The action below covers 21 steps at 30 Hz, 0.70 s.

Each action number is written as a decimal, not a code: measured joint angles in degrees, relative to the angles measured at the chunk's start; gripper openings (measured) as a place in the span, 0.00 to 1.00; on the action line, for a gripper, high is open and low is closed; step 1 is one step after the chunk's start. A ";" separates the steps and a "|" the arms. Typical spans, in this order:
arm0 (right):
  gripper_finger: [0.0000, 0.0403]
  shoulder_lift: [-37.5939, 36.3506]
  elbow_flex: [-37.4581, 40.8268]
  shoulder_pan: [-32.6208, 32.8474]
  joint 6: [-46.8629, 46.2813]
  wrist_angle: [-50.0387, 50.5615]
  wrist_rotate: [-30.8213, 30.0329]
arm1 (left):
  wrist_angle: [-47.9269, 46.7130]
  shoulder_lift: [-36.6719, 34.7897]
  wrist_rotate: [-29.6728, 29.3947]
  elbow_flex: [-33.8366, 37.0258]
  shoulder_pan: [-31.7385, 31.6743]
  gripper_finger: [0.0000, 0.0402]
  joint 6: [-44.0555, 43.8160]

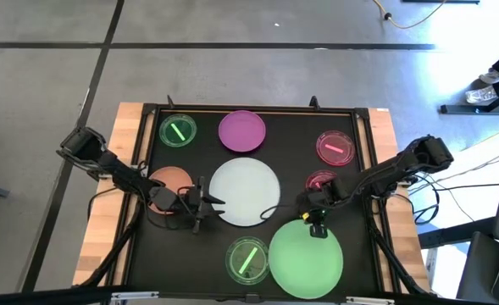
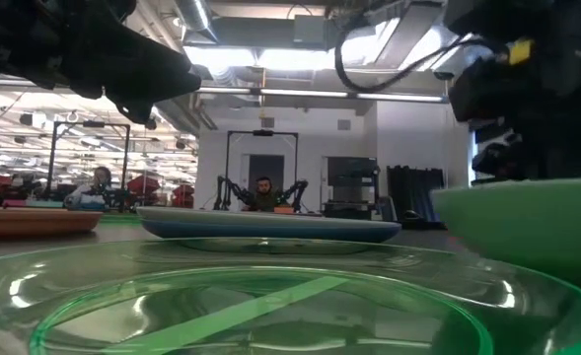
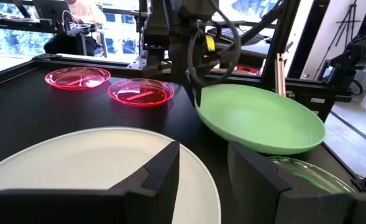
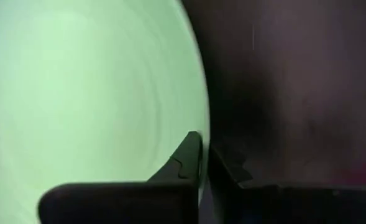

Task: Stack plastic plates
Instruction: Stack the green plate on top of the white plate

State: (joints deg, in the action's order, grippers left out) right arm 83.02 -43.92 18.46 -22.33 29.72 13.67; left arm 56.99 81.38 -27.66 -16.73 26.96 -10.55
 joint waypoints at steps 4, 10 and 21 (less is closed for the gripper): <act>0.01 -3.46 -3.68 -0.64 1.26 4.58 -0.95 | 0.00 0.00 -0.07 0.00 0.00 0.33 -0.02; 0.01 -8.89 -8.59 -5.14 3.82 4.96 -6.43 | 0.02 0.00 -0.27 0.00 0.00 0.33 -0.02; 0.02 -8.05 -10.73 -20.53 4.83 -2.67 -10.47 | 0.79 -3.55 -1.35 0.00 2.19 0.33 1.97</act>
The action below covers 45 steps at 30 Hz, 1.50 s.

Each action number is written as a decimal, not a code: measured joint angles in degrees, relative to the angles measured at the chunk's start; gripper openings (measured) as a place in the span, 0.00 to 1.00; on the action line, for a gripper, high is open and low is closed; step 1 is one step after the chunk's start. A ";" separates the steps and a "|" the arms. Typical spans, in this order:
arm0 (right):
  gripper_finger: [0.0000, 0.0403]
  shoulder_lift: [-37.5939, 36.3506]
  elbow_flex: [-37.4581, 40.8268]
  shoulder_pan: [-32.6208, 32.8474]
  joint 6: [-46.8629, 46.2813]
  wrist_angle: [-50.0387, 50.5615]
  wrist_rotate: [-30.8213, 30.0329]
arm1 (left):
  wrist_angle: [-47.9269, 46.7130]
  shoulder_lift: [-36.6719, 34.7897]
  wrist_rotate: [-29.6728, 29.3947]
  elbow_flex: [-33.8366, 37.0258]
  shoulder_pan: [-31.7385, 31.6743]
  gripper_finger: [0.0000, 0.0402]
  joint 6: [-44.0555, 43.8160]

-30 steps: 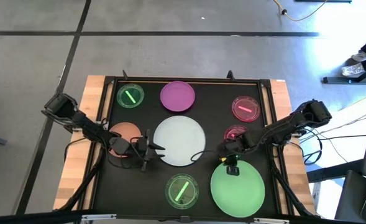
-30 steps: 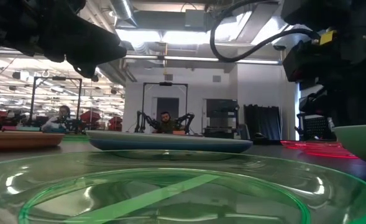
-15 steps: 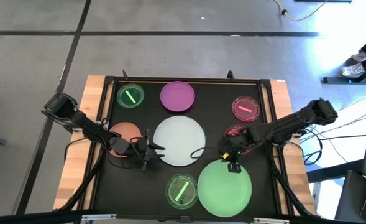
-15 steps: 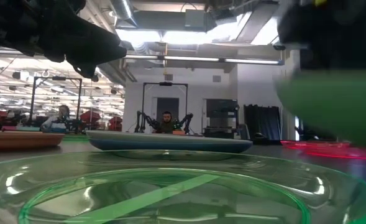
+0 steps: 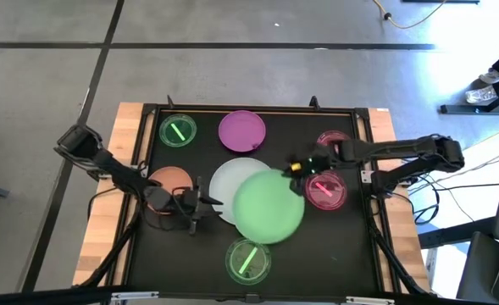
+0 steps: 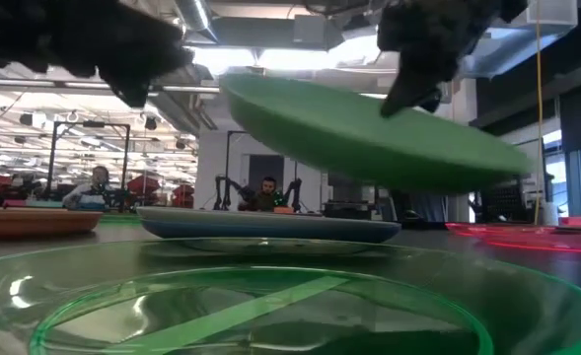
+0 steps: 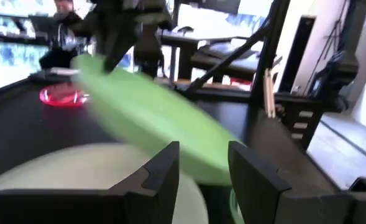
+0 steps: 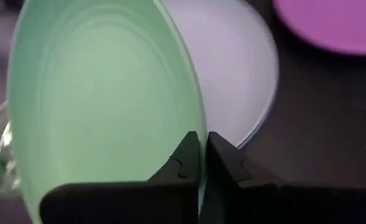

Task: Stack plastic plates
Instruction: Stack the green plate on top of the white plate

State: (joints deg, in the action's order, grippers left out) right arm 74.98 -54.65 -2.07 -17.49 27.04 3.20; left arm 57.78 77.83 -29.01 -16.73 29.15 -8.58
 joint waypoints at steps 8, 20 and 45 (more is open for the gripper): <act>0.02 7.16 -0.02 -6.55 1.81 -12.64 0.28 | -0.07 -4.64 -3.87 -0.04 3.10 0.33 4.60; 0.02 21.13 -0.09 -8.61 2.80 -24.45 2.16 | -1.75 -4.62 -4.07 -0.02 3.25 0.33 4.59; 0.34 23.30 -4.97 -8.30 11.84 -18.77 2.83 | -2.02 -4.60 -5.01 0.00 3.23 0.33 4.66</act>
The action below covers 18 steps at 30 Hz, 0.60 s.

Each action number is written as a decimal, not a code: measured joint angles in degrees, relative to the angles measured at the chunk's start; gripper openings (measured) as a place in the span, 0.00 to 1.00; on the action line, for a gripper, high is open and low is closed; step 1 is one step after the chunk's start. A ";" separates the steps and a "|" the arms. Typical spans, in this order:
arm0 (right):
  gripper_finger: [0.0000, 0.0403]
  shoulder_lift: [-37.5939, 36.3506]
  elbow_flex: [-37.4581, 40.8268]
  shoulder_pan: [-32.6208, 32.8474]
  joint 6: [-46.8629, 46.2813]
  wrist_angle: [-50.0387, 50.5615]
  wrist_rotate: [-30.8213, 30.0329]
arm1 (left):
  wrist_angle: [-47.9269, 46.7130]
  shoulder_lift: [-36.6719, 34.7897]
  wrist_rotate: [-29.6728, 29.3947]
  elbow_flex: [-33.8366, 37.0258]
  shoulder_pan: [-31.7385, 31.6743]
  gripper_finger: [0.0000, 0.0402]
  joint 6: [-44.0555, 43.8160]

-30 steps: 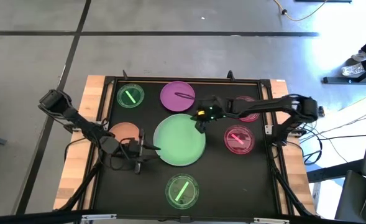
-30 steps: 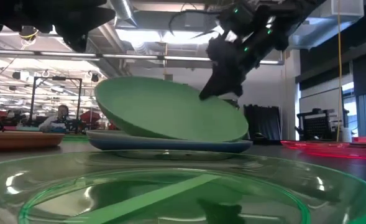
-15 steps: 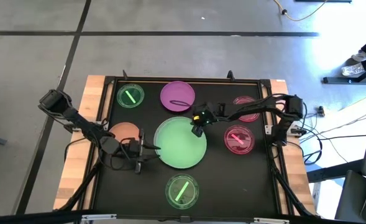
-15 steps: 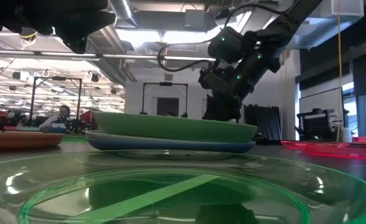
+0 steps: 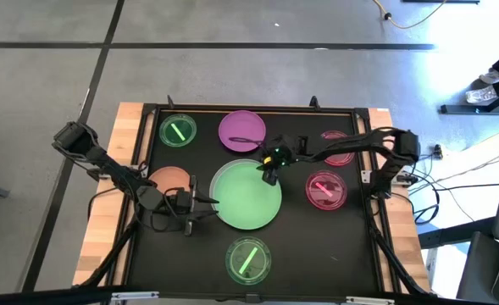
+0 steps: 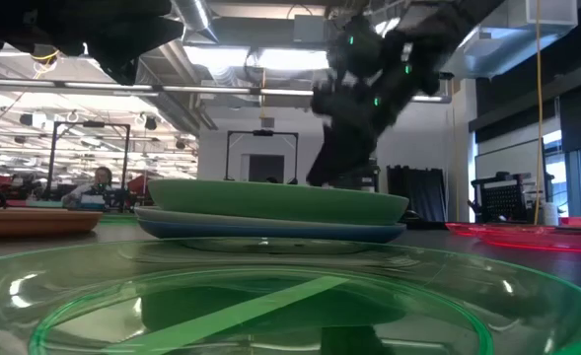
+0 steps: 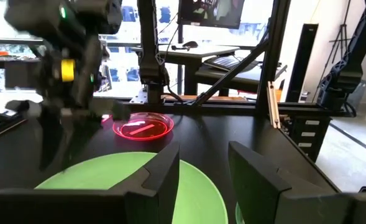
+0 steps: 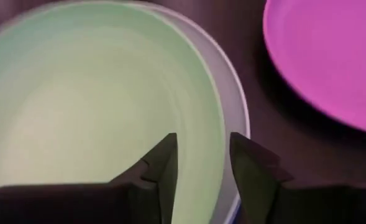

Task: Stack plastic plates
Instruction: Stack the green plate on top of the white plate, then stack the pink plate on top of the green plate

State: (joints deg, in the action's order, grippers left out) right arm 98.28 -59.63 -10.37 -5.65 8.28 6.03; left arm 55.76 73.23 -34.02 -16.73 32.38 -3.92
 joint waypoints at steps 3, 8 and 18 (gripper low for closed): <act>0.34 -4.28 -2.48 0.37 1.18 7.11 -0.52 | 0.16 0.00 0.00 0.02 0.00 0.33 0.00; 0.34 -13.18 -2.03 4.44 1.58 16.99 -1.65 | -0.79 0.03 0.00 0.02 0.00 0.33 -1.27; 0.34 -19.56 8.19 21.20 -9.11 26.47 -7.59 | -0.77 3.94 0.53 -0.18 -0.06 0.33 -5.03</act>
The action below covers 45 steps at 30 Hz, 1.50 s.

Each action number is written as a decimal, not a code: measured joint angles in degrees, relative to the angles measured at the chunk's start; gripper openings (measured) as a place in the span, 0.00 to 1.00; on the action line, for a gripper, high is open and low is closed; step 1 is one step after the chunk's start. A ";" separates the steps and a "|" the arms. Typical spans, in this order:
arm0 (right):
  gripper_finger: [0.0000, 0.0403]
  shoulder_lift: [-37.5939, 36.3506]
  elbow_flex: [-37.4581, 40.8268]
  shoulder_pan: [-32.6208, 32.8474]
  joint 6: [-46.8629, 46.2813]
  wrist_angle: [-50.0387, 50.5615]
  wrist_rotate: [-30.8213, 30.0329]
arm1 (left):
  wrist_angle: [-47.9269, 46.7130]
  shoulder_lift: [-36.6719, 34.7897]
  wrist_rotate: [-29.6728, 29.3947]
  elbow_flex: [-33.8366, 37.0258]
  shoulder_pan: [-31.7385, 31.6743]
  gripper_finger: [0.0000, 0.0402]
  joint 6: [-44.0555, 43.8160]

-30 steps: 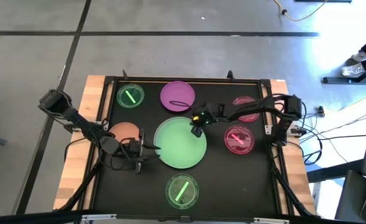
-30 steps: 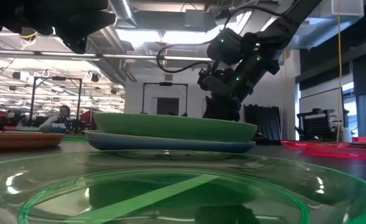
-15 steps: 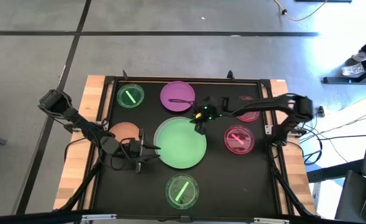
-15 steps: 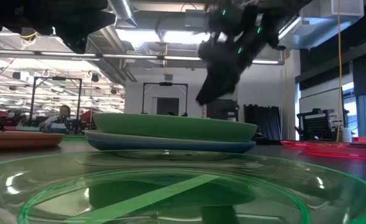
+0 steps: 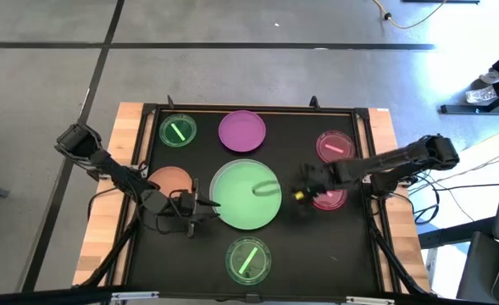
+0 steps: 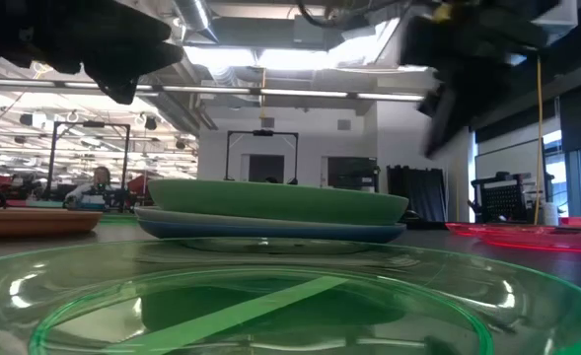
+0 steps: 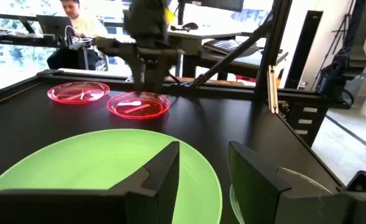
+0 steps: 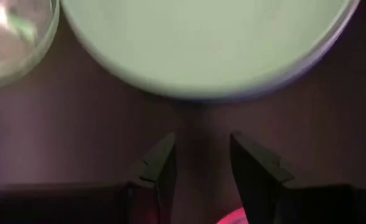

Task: Stack plastic plates
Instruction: Stack the pink plate on top of the green plate

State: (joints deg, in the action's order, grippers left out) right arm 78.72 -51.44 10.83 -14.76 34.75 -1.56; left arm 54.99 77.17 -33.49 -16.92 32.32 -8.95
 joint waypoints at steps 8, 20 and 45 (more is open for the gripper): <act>0.34 0.02 5.30 9.58 -12.19 3.90 -6.06 | -0.06 1.95 0.33 -2.72 -0.19 0.33 1.79; 0.34 0.02 5.81 11.65 -6.58 -6.23 -30.18 | -5.80 2.38 -3.42 -3.46 -9.36 0.33 -5.52; 0.34 0.33 25.81 -3.13 20.84 -61.55 -13.50 | -68.58 5.51 14.33 -29.77 -45.77 0.33 35.82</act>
State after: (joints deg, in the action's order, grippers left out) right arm 79.05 -25.62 7.70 6.08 -26.80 -15.05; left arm -13.59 82.68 -19.16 -46.68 -13.45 26.87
